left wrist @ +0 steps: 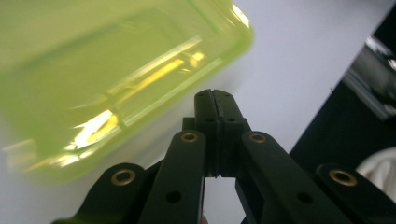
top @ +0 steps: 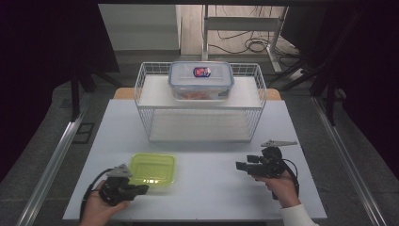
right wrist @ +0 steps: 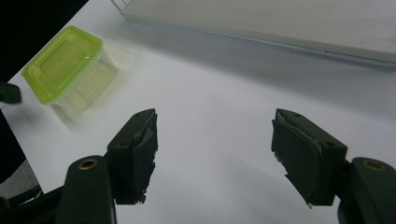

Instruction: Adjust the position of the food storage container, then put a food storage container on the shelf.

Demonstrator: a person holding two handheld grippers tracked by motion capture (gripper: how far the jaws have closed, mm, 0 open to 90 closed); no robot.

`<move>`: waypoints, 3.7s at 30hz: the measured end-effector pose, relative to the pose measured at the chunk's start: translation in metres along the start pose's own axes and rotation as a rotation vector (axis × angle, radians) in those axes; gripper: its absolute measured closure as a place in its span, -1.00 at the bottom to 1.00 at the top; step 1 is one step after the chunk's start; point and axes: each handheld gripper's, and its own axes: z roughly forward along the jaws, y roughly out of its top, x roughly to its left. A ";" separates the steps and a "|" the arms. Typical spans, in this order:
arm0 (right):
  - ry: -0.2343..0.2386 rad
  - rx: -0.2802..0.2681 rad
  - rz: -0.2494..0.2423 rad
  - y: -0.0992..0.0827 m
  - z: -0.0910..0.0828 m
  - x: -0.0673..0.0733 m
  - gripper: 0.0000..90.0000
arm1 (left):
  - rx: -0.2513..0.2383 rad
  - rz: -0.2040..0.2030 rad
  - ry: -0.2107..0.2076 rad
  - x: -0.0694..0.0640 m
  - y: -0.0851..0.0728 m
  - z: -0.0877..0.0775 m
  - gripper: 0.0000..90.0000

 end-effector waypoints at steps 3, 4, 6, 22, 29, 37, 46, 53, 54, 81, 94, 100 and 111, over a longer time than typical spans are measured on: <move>0.000 -0.001 0.003 0.000 0.000 0.000 -0.31 | -0.065 -0.053 0.053 0.018 -0.002 -0.026 1.00; -0.001 -0.001 0.003 0.000 0.000 0.000 -0.31 | -0.073 -0.061 0.076 0.023 -0.003 -0.030 1.00; 0.000 -0.001 0.003 0.000 0.000 0.000 -0.31 | -0.082 -0.100 0.105 0.036 -0.003 -0.037 1.00; -0.005 0.000 0.011 0.000 -0.002 -0.002 -0.32 | 0.014 -0.178 0.161 0.079 0.007 -0.007 1.00; -0.005 0.001 0.009 0.000 -0.002 -0.002 -0.32 | 0.016 -0.183 0.146 0.079 0.011 0.001 1.00; -0.006 0.002 0.006 0.000 -0.002 -0.001 -0.32 | 0.036 -0.150 0.135 0.067 0.023 0.013 1.00; -0.004 -0.001 0.008 0.000 -0.003 -0.002 -0.32 | 0.053 -0.109 0.113 0.047 0.039 0.034 1.00; -0.005 -0.006 0.010 0.000 -0.005 -0.002 -0.32 | 0.089 -0.076 0.074 0.030 0.043 0.049 1.00; -0.006 -0.007 0.011 0.000 -0.005 -0.002 -0.32 | 0.092 -0.070 0.068 0.028 0.043 0.051 1.00; -0.003 0.013 -0.005 -0.002 -0.001 0.001 -0.32 | 0.051 -0.039 0.031 0.002 0.058 0.069 0.89; 0.015 0.053 -0.031 -0.003 0.008 0.007 -0.35 | -0.045 -0.143 0.005 0.006 0.060 0.044 -0.35; 0.016 0.061 -0.035 -0.004 0.012 0.008 -0.37 | -0.064 -0.170 -0.020 0.007 0.060 0.042 -0.52; 0.044 0.074 -0.050 -0.004 0.022 0.016 -0.37 | -0.082 -0.211 -0.060 0.009 0.062 0.046 -0.51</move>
